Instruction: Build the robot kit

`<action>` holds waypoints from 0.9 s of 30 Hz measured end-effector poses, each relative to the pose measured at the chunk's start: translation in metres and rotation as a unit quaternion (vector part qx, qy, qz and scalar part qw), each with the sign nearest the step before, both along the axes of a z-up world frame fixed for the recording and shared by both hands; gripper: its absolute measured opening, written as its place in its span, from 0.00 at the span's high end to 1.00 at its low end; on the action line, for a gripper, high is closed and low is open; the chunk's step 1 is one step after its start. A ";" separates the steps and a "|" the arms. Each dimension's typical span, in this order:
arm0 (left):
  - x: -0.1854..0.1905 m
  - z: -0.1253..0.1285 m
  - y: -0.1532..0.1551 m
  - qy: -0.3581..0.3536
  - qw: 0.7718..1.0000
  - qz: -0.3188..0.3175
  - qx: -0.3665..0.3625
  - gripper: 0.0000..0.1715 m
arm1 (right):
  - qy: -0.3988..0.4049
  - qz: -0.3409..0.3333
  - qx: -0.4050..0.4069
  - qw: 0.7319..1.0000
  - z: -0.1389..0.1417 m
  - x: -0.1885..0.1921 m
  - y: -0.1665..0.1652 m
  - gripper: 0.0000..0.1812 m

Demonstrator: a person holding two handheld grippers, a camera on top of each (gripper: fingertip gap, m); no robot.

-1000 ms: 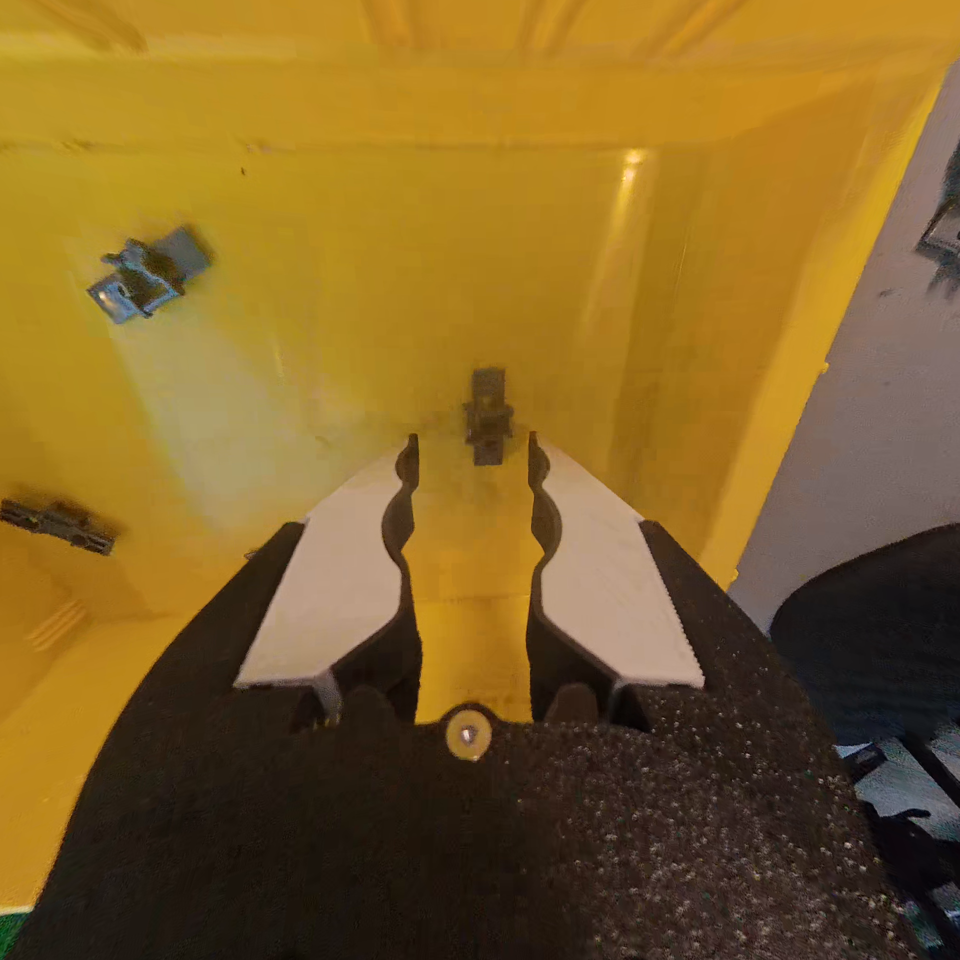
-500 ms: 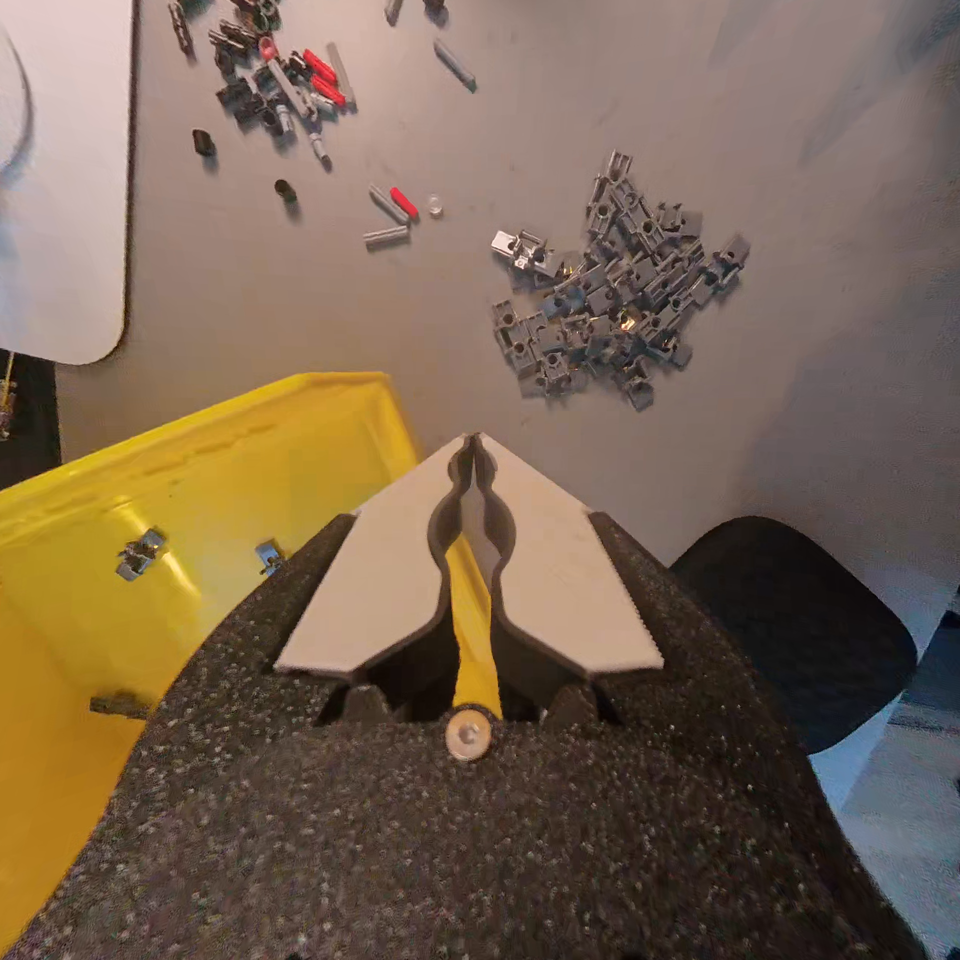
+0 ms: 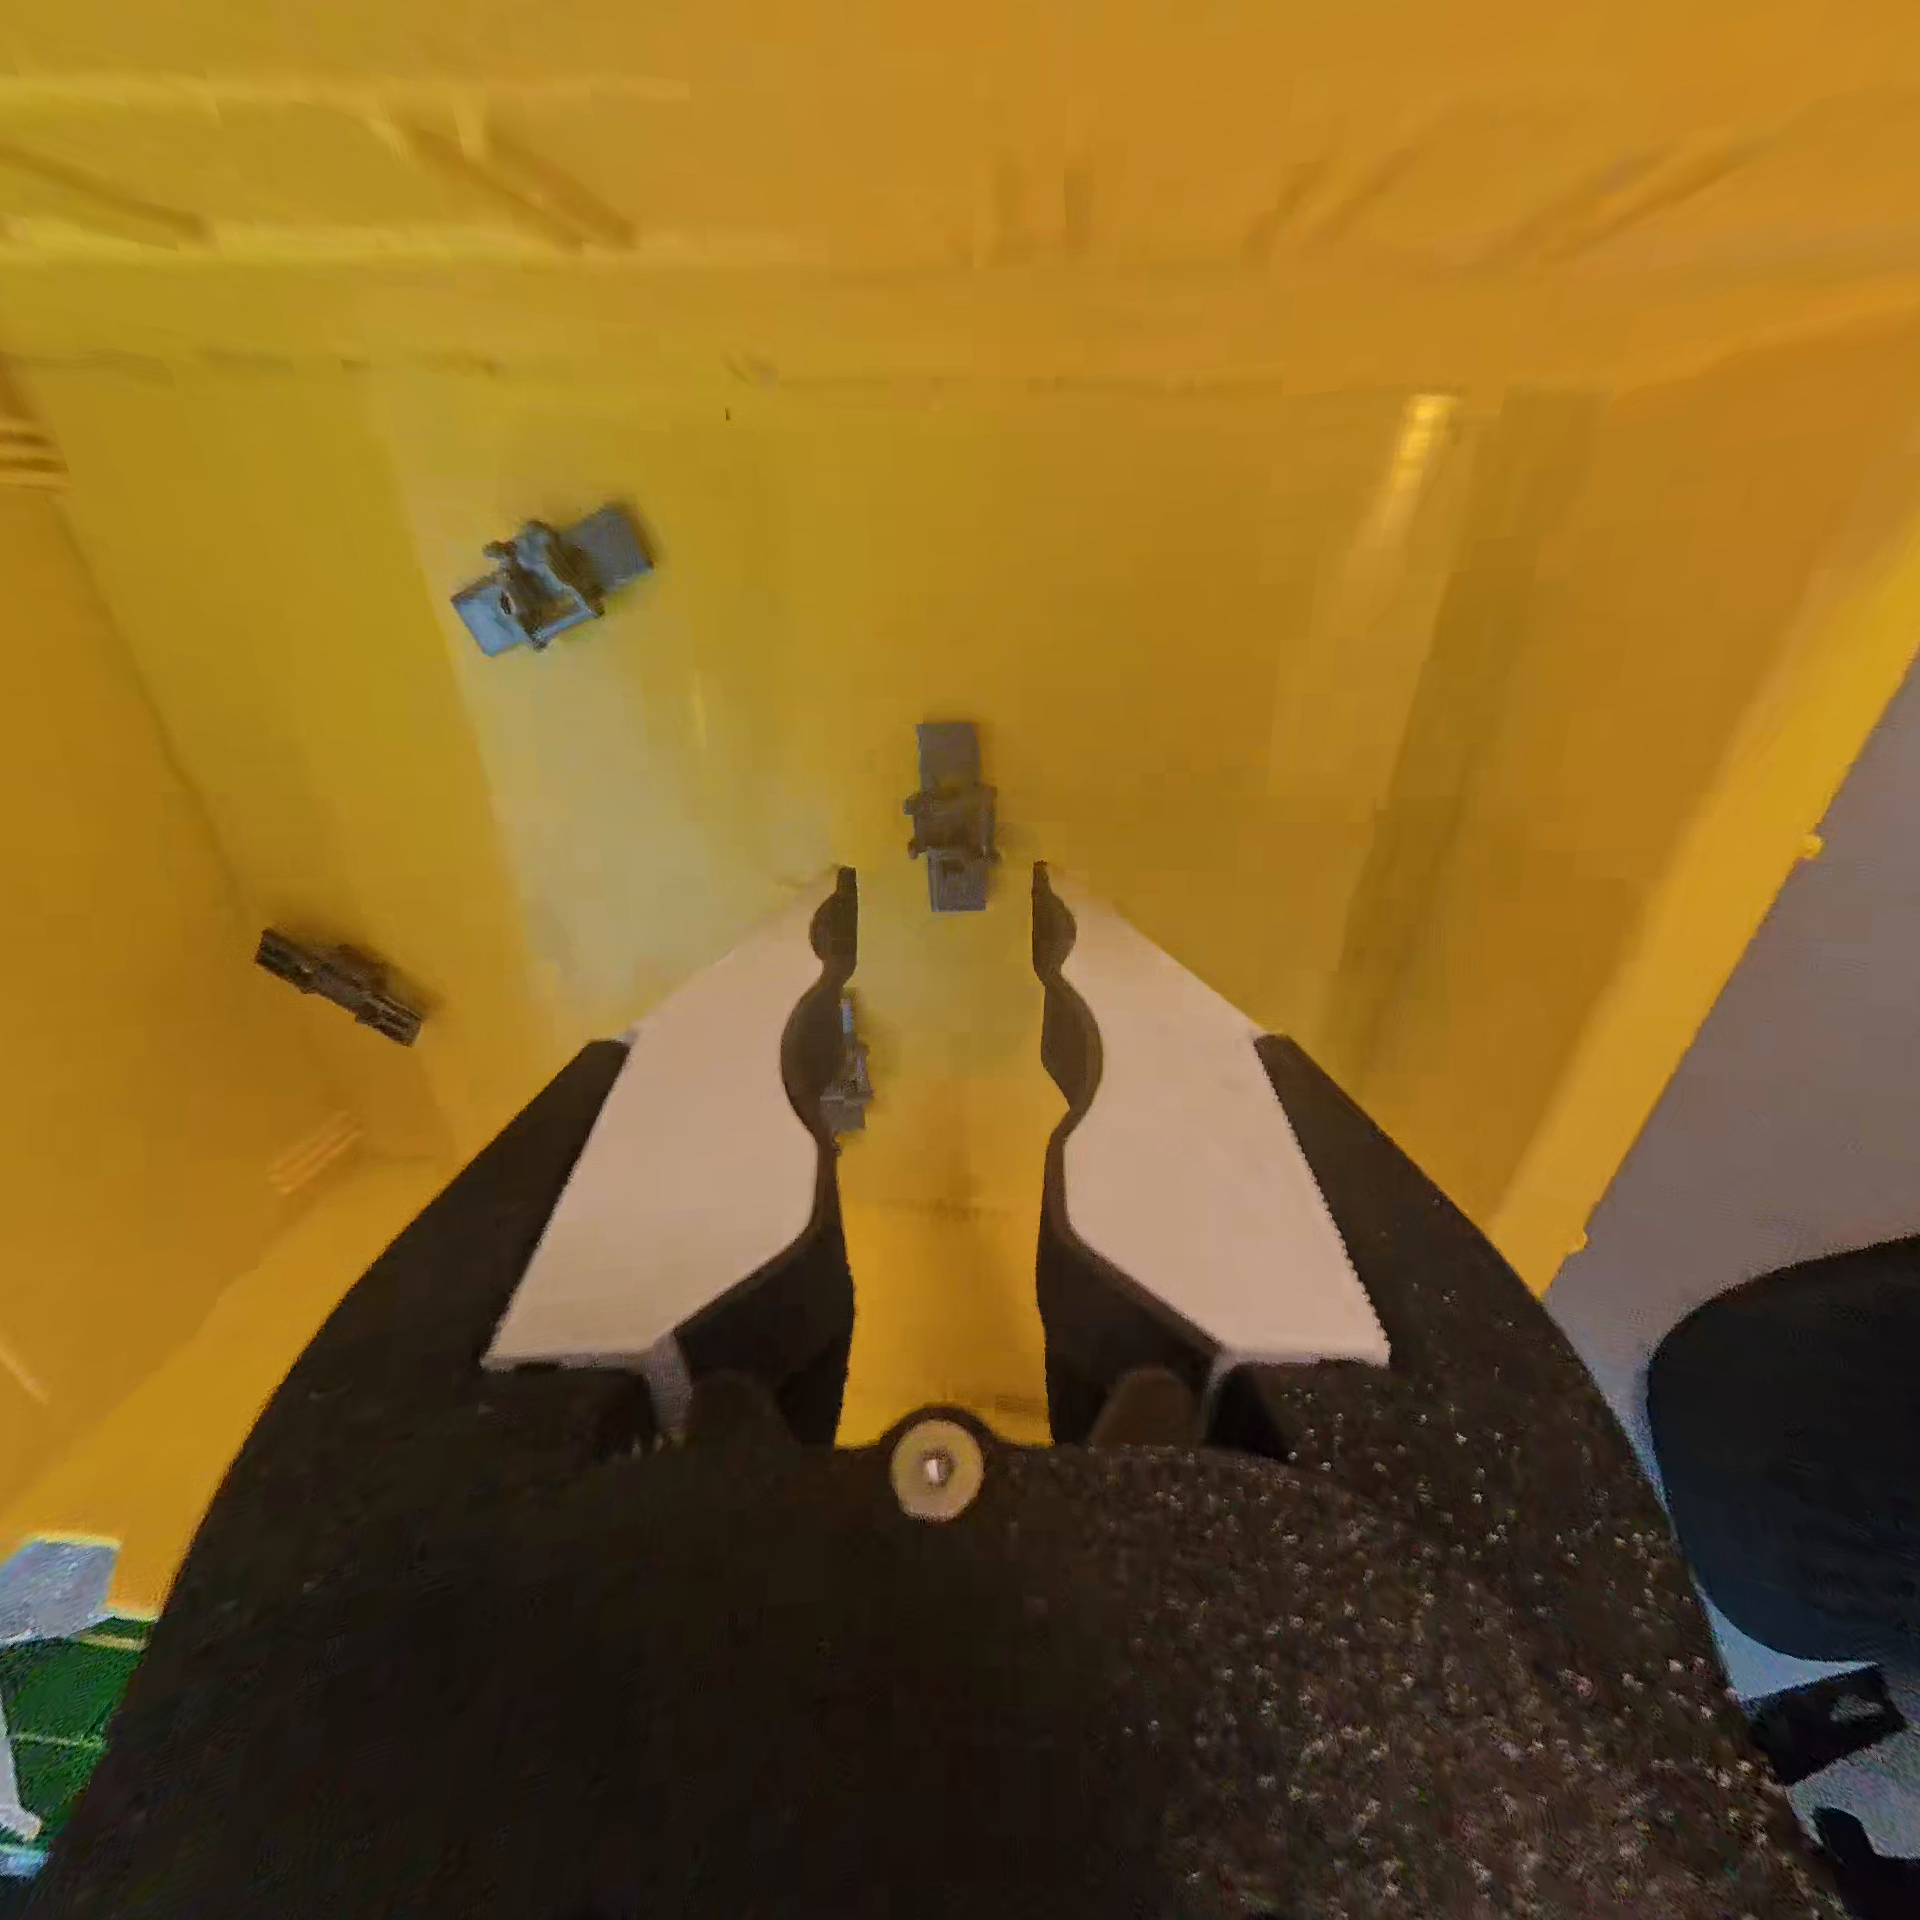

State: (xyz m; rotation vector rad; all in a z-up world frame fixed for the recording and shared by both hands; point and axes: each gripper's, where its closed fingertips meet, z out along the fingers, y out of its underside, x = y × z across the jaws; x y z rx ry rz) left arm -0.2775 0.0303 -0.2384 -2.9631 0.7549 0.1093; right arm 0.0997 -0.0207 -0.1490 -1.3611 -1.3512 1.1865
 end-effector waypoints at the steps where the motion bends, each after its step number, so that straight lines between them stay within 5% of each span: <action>1: -0.005 -0.005 -0.001 0.006 1.000 0.005 -0.005 0.82 | 0.000 0.000 0.000 1.000 0.000 0.000 0.000 0.66; 5: -0.004 -0.010 -0.001 -0.014 1.000 0.007 -0.012 0.94 | 0.000 -0.001 0.000 1.000 0.000 0.000 0.000 0.66; 9: 0.011 0.002 -0.012 -0.021 0.999 -0.029 -0.016 0.94 | 0.000 0.000 0.002 1.000 0.000 0.000 0.000 0.67; 15: 0.125 0.069 -0.026 -0.120 0.978 -0.161 0.054 0.94 | -0.006 0.004 -0.002 1.000 -0.002 -0.001 -0.001 0.67; 19: 0.193 0.047 -0.039 -0.130 0.960 -0.247 0.032 0.94 | -0.006 0.003 0.002 1.000 -0.002 -0.001 -0.001 0.67; 23: 0.215 0.030 -0.039 -0.137 0.950 -0.282 0.016 0.91 | 0.003 -0.003 0.002 1.000 0.001 0.001 0.001 0.67; 27: 0.196 0.086 -0.016 -0.148 0.948 -0.264 0.094 0.86 | 0.007 0.000 0.000 1.000 0.003 0.002 0.000 0.67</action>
